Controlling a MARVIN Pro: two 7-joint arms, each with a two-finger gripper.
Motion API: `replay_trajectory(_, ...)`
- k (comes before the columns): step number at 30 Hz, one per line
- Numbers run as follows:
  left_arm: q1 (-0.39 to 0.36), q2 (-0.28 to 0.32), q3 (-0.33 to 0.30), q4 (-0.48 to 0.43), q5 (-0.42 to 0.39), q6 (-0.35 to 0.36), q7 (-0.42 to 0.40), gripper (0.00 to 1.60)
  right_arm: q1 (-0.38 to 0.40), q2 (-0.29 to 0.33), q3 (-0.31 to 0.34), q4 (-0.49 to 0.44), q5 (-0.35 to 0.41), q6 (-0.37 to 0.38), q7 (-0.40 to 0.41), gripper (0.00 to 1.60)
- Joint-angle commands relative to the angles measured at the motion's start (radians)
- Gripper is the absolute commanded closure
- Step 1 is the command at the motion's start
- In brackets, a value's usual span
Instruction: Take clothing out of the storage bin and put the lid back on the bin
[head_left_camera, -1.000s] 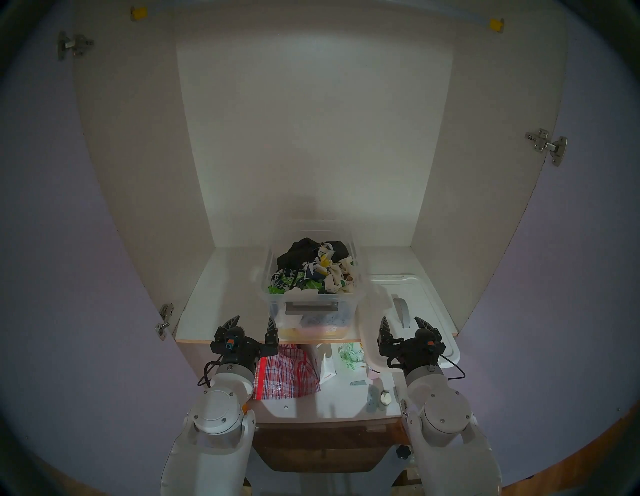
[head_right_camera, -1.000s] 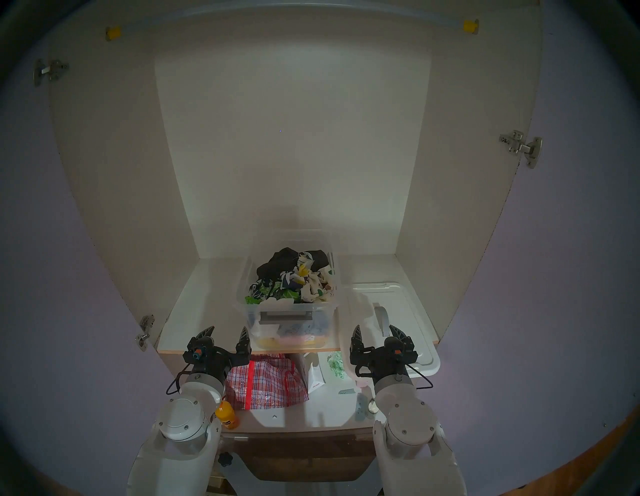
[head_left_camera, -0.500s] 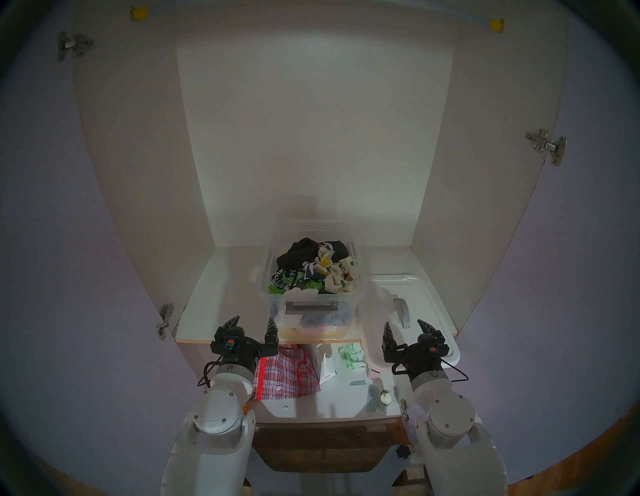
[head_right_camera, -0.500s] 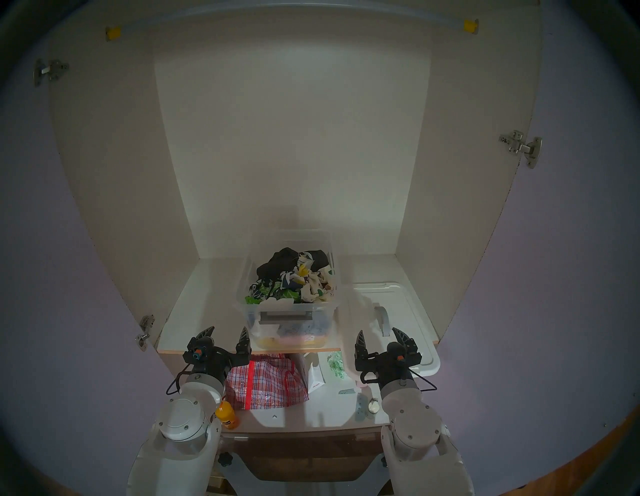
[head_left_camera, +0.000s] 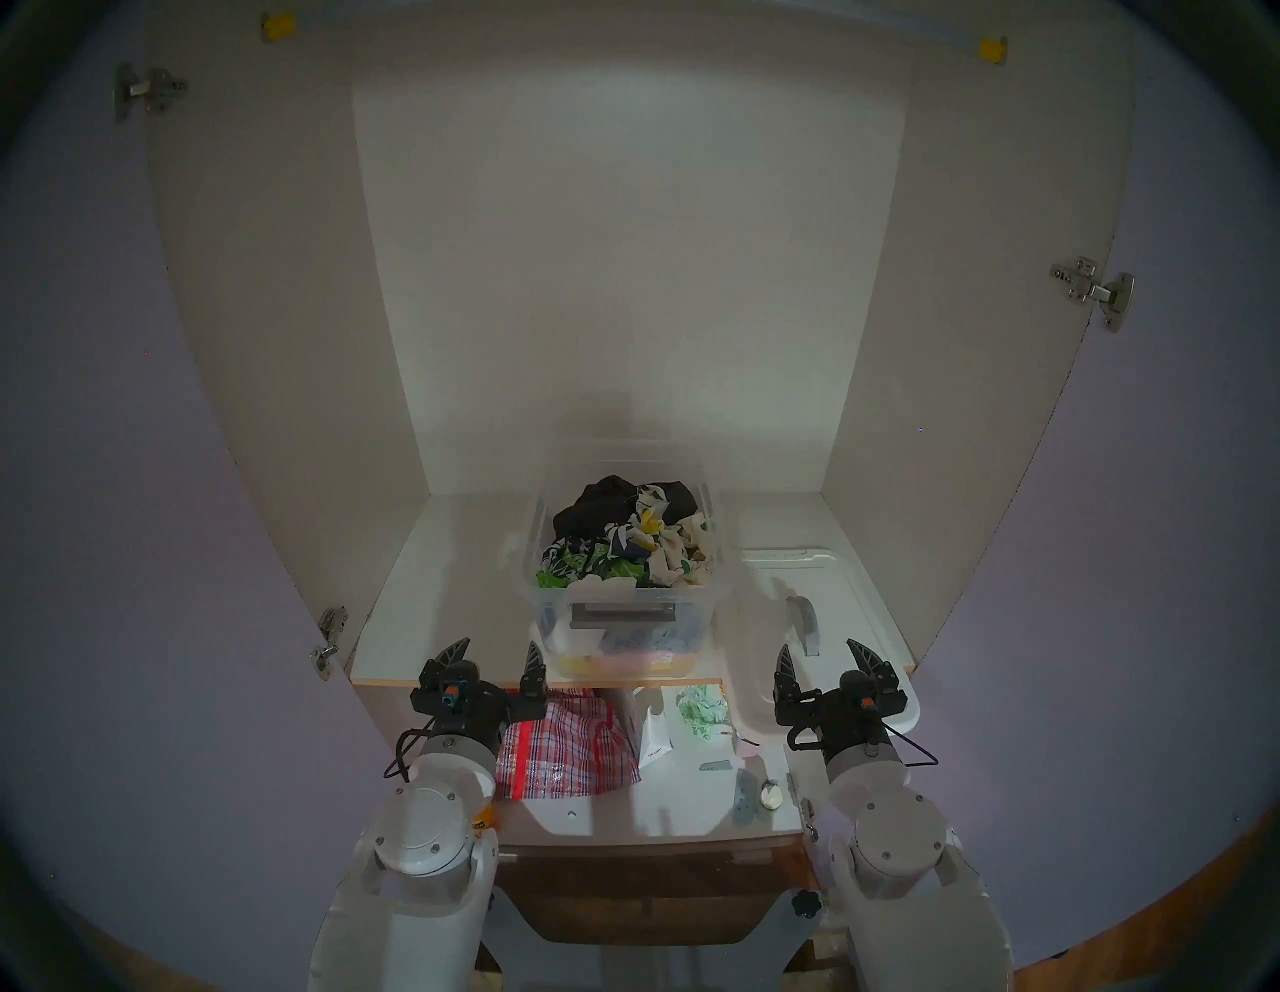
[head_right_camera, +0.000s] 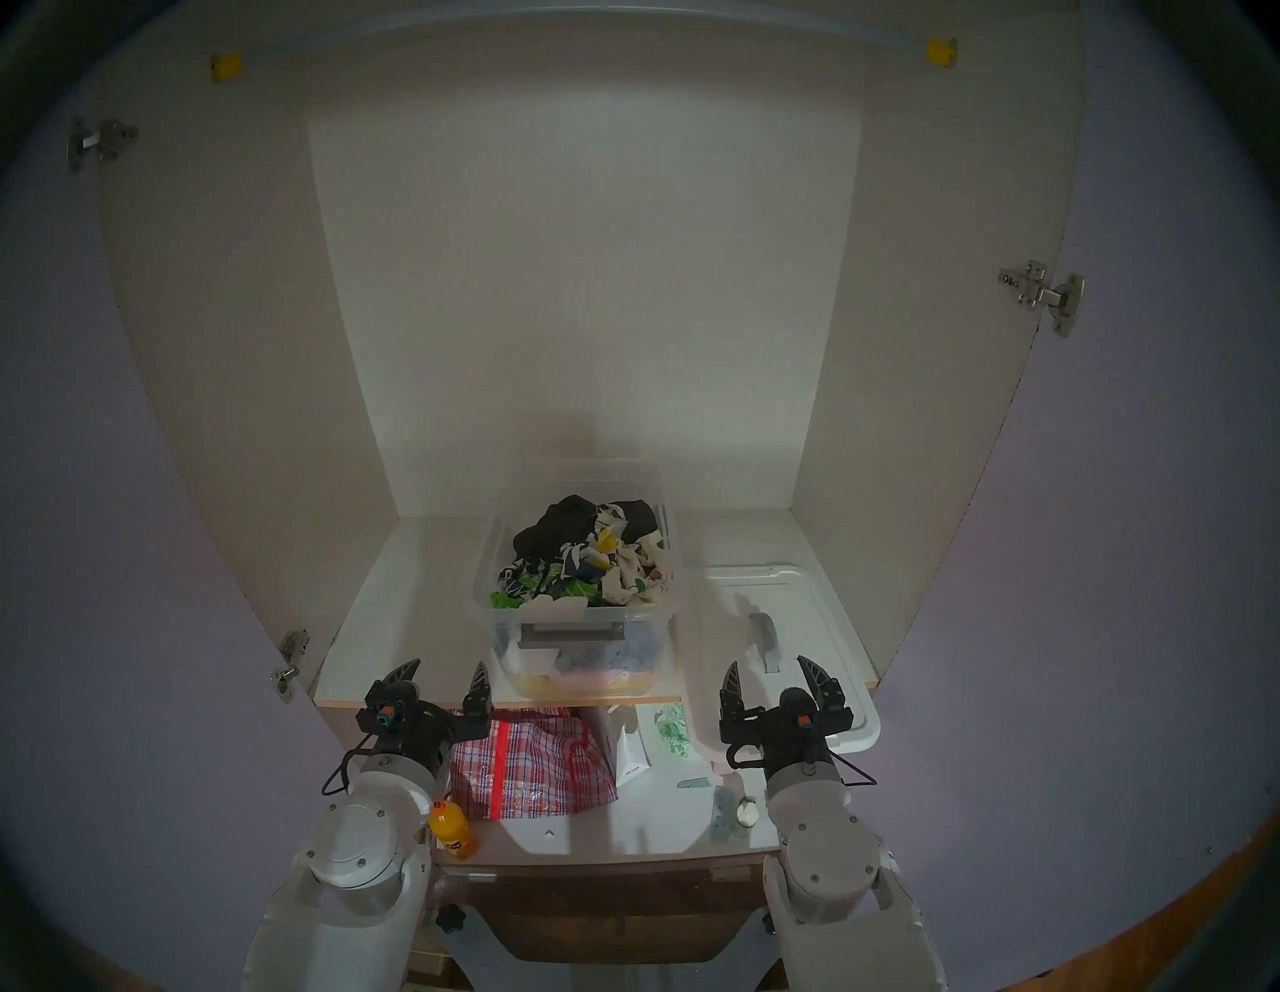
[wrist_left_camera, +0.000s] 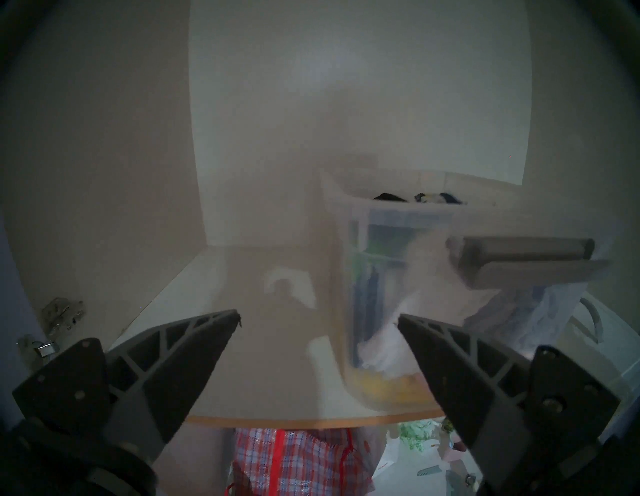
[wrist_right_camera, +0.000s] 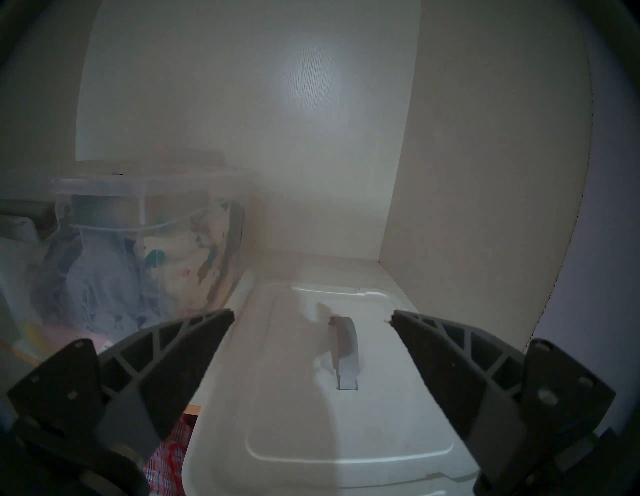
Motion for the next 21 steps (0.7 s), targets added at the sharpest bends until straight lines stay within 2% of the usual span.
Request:
replay_trajectory(1, 0.008, 0.017, -0.010, -0.026, -0.029, -0.020, -0.033, 0.00, 0.012, -0.003, -0.003, -0.021, -0.001, -0.025, -0.003, 0.00)
replay_trajectory(12, 0.005, 0.029, -0.003, -0.028, -0.028, -0.017, -0.019, 0.00, 0.012, -0.004, -0.002, -0.021, -0.001, -0.025, -0.003, 0.00)
replay_trajectory(17, -0.046, 0.062, 0.001, -0.069, -0.041, 0.030, -0.040, 0.00, 0.012, -0.004, -0.002, -0.021, -0.002, -0.022, -0.003, 0.00)
replay_trajectory(21, -0.075, 0.075, 0.008, -0.062, -0.047, 0.055, -0.058, 0.00, 0.012, -0.005, -0.002, -0.021, -0.002, -0.023, -0.003, 0.00)
